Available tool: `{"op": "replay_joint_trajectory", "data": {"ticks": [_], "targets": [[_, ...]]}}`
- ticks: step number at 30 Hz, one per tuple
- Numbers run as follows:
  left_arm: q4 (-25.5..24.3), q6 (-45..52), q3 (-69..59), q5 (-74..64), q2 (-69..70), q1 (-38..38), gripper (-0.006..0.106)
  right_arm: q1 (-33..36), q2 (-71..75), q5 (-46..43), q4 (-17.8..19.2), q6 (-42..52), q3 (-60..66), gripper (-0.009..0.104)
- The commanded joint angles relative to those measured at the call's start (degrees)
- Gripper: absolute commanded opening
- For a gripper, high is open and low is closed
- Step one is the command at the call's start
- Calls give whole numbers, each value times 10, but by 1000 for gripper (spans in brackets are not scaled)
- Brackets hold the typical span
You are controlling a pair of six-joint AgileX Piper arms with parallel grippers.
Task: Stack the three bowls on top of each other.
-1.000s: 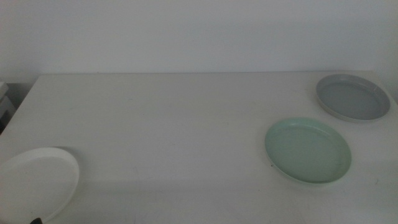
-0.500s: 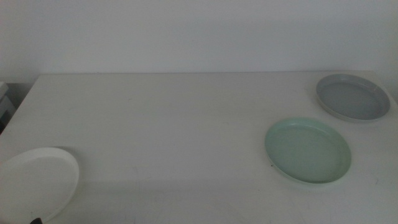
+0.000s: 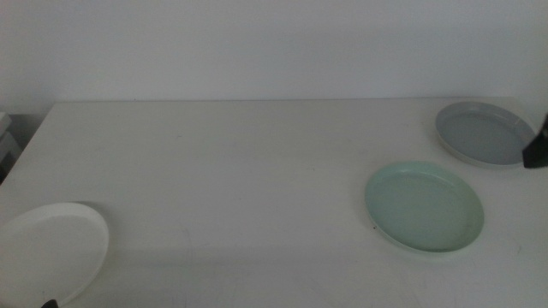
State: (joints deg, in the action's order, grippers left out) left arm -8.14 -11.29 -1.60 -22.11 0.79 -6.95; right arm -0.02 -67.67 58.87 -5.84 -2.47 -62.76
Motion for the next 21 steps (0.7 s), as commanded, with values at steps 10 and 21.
{"op": "replay_joint_trajectory", "data": {"ticks": [10,21], "targets": [[-2,-6,2,43,8,0,105,-3,-177,-13,0,0,-109,94],[-2,-6,2,43,8,0,105,-15,-304,-85,-17,0,-115,93]]}}
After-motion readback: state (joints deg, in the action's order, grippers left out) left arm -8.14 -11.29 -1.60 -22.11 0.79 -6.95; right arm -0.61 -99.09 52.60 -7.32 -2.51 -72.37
